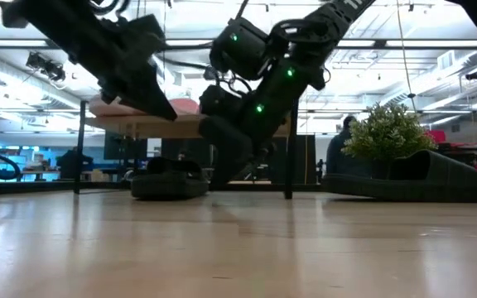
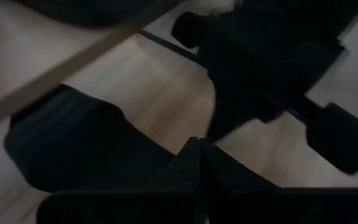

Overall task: Pick and place slides into the shelf
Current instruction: Put the black slide under the shelf

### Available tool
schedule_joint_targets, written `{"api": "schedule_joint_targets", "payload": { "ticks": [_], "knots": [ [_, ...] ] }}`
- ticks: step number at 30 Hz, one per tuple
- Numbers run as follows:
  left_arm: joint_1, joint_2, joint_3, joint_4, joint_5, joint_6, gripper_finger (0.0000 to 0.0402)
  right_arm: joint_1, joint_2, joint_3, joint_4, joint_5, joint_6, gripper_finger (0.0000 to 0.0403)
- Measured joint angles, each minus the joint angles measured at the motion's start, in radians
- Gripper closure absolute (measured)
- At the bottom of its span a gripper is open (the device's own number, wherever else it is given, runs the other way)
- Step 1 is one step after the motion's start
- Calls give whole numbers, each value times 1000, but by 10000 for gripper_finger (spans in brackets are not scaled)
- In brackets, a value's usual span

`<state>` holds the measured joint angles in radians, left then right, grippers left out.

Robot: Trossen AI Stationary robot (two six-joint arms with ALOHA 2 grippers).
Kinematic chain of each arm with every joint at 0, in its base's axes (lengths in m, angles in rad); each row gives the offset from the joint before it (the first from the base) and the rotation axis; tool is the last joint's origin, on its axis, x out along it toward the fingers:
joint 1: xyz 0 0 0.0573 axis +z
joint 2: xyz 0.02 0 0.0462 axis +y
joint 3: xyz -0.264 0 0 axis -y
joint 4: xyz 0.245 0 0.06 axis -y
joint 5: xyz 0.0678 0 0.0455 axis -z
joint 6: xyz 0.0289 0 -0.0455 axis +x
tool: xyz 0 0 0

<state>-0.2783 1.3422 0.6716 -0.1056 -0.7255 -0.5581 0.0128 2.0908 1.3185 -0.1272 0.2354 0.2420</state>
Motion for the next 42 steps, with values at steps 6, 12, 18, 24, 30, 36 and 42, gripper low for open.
{"api": "schedule_joint_targets", "payload": {
  "ticks": [6, 12, 18, 24, 30, 36, 42],
  "knots": [
    [42, 0, 0, -1, 31, 39, 397, 5, 2, -6, 31, -71, 17, 403],
    [20, 0, 0, -2, 225, 46, 392, 62, 3, -7, 26, -113, 28, 403],
    [-53, 0, 1, -46, 277, -4, 397, 131, 2, -7, 24, -158, 72, 403],
    [-90, 66, 0, -179, 324, -152, 398, 192, -8, -6, 32, -160, 102, 403],
    [-82, 173, 1, -103, 324, -132, 398, 216, -32, -7, 28, -159, 100, 403],
    [-15, 253, 1, -79, 320, -115, 397, 219, -68, -7, 21, -155, 99, 403],
    [58, 273, 2, -65, 291, -75, 397, 220, -92, -6, 12, -145, 97, 402]
  ]
}}
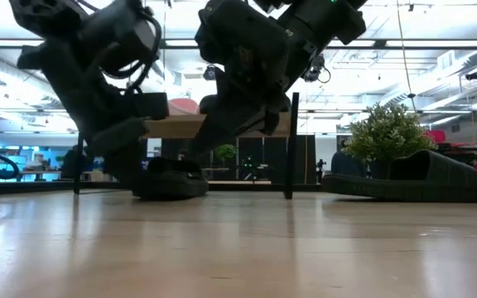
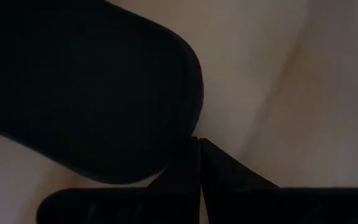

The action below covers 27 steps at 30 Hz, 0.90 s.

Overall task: Pick and place slides into the shelf
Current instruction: Put the black slide under the shelf

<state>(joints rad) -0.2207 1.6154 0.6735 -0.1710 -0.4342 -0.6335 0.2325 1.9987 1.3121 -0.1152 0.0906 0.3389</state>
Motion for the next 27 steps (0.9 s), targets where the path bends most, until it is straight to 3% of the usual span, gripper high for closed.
{"api": "schedule_joint_targets", "payload": {
  "ticks": [17, 22, 27],
  "knots": [
    [173, 1, -1, 1, -14, 123, 394, 9, 0, 0, -13, -3, 10, 401],
    [176, 1, -1, 2, -12, 122, 398, 36, 0, 0, -31, -54, 41, 401],
    [123, 1, -1, 35, 61, 113, 378, 89, -25, 0, -192, -63, 144, 401]
  ]
}}
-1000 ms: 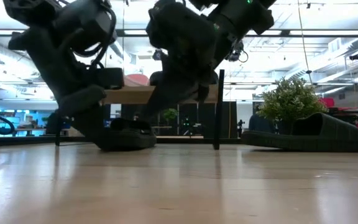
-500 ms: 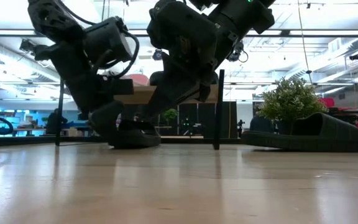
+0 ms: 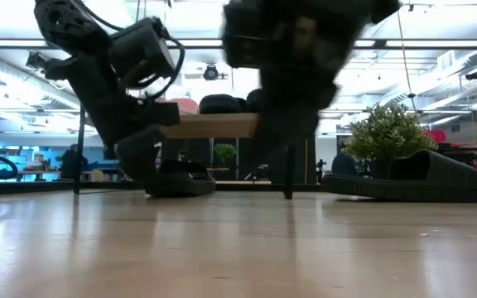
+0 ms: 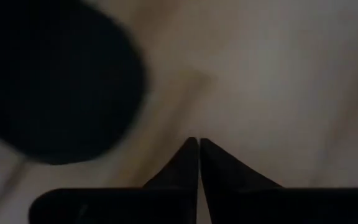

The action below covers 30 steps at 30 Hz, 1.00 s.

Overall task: Pick and place slides into the shelf
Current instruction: Put the black slide under the shelf

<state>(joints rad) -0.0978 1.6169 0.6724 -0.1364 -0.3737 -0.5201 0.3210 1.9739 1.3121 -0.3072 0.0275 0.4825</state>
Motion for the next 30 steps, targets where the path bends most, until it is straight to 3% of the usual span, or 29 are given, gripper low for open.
{"api": "schedule_joint_targets", "payload": {
  "ticks": [4, 7, 10, 13, 16, 21, 26, 30],
  "knots": [
    [-58, -8, -1, 86, 7, 6, 373, 44, -46, 0, -165, 113, 133, 401],
    [-95, -10, 0, 182, 7, 53, 380, 75, -103, 0, -327, 289, 277, 401],
    [-123, -15, 0, 260, 7, 100, 390, 89, -157, 0, -528, 474, 501, 401],
    [-142, -16, 0, 296, 7, 121, 396, 84, -193, 0, -739, 544, 751, 401],
    [-156, -16, 1, 295, 6, 121, 395, 83, -202, 0, -891, 548, 868, 393],
    [-164, -16, 1, 295, 6, 124, 381, 73, -203, 0, -948, 493, 927, 360],
    [-164, -16, 1, 295, 5, 124, 383, 34, -203, 0, -953, 385, 832, 320],
    [-164, -16, 1, 295, 5, 124, 394, 5, -203, 0, -953, 382, 735, 299]
  ]
}}
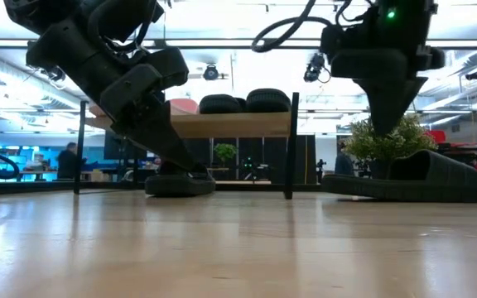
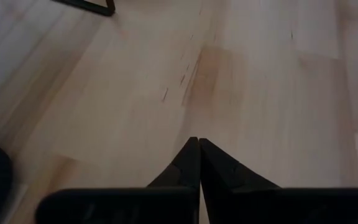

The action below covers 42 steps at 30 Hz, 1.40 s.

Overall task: Pick and place slides into the shelf
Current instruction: Put the black slide under the shelf

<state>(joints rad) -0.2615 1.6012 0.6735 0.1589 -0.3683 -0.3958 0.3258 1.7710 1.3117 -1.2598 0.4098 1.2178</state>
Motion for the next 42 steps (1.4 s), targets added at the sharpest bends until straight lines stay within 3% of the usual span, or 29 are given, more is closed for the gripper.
{"api": "schedule_joint_targets", "payload": {
  "ticks": [5, 8, 19, 25, 32, 42],
  "knots": [
    [0, 0, 0, 0, 0, 43, 392, -41, 0, 0, 10, 76, -229, 292],
    [2, 0, 1, 0, 0, 50, 382, -67, 0, 0, 39, 67, -232, 293],
    [2, 0, 1, -1, 0, 94, 394, -100, 0, 0, -170, 56, 175, 290],
    [2, 0, 1, -4, 0, 94, 390, -99, 0, -23, -217, 56, 193, 290],
    [2, 0, 1, -6, 0, 93, 376, -104, 1, -153, -219, 25, 236, 286],
    [3, 0, 1, -6, 0, 94, 396, -121, 0, -282, -173, 68, 309, 281]
  ]
}}
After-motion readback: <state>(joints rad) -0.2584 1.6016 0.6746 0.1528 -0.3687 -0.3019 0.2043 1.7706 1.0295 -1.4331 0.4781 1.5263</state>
